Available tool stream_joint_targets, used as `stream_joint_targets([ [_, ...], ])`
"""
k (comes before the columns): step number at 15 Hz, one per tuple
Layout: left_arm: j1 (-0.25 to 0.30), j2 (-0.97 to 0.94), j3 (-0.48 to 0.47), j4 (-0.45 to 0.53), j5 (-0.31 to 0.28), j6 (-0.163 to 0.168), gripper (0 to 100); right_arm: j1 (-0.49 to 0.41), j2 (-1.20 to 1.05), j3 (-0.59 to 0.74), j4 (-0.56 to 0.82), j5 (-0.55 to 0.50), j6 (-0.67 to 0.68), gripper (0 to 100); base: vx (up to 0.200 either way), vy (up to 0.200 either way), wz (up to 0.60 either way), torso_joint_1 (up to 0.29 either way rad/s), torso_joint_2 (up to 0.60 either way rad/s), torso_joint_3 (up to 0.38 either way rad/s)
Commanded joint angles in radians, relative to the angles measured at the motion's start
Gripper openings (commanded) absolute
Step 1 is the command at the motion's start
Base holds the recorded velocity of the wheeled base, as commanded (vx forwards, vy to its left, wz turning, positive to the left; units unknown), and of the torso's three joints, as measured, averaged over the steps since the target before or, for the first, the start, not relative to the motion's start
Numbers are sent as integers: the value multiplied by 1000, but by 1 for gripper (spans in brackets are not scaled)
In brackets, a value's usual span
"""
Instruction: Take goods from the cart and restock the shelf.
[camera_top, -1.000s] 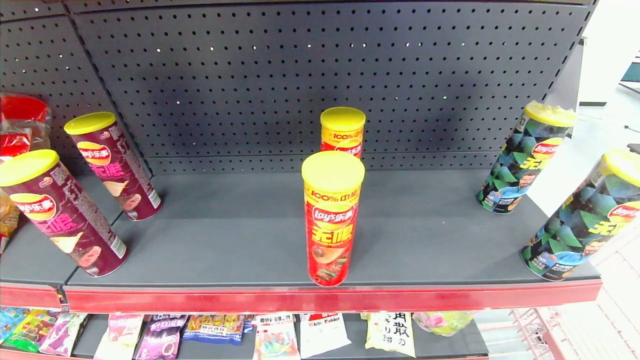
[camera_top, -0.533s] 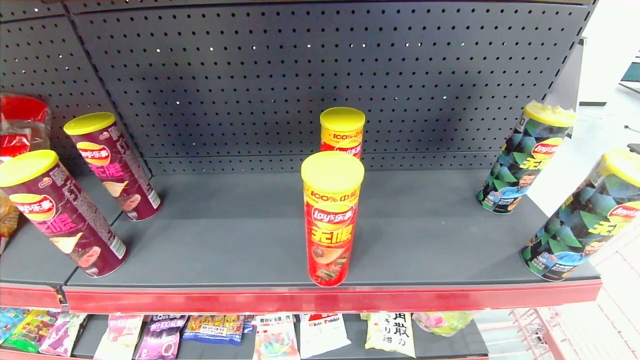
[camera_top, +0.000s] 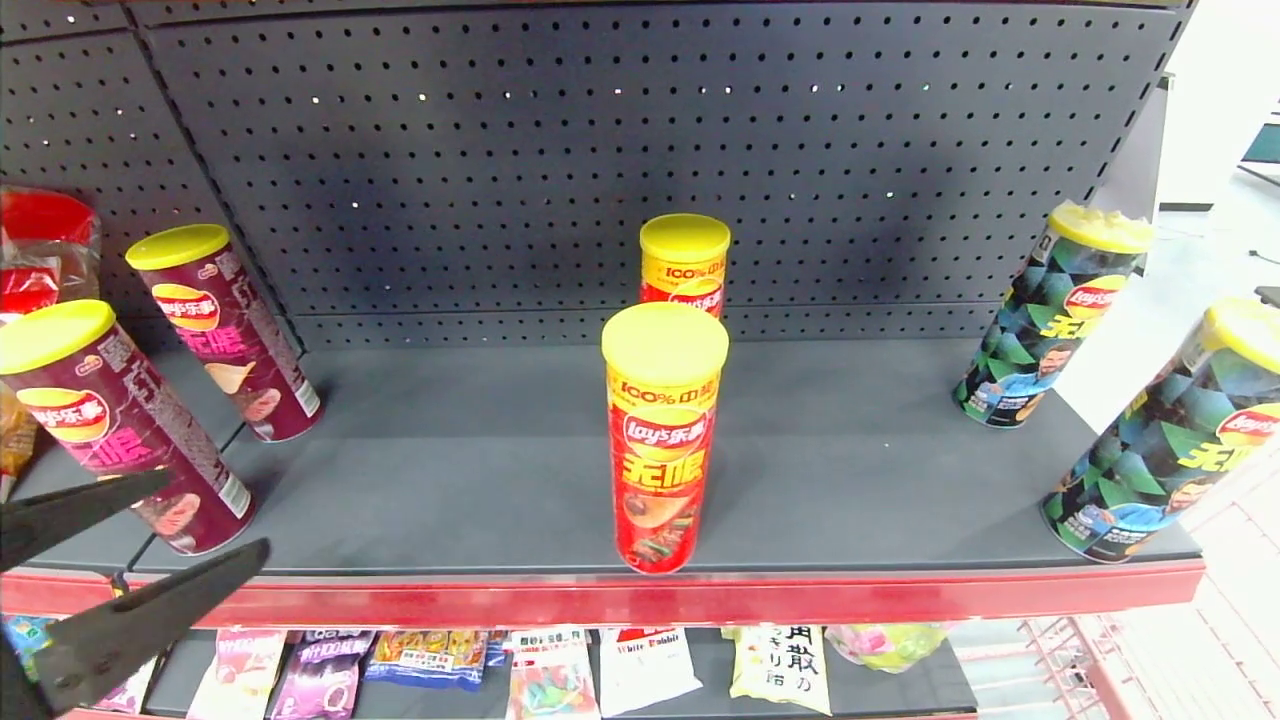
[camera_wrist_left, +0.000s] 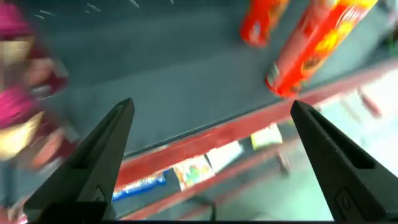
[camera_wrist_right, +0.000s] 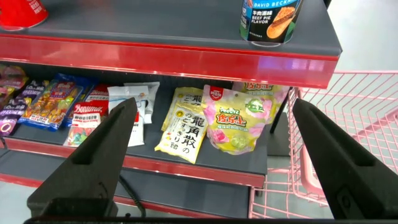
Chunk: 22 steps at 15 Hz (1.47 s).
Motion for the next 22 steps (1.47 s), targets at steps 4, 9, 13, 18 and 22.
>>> stream_joint_targets([
  [4,-236,397,-85,-28,28,51,100,1,2,1,0,0,0,100,0,0,0,0,0,0],
  [9,-269,607,-207,-26,53,119,100,1,2,-1,0,0,0,100,0,0,0,0,0,0],
  [13,-241,753,-297,-26,57,189,100,1,2,1,0,0,-2,100,0,0,0,0,0,0],
  [18,-250,825,-332,-25,48,271,100,1,2,1,0,0,0,100,0,0,0,0,0,0],
  [22,-256,857,-357,-26,31,277,100,1,2,1,0,0,0,100,0,0,0,0,0,0],
])
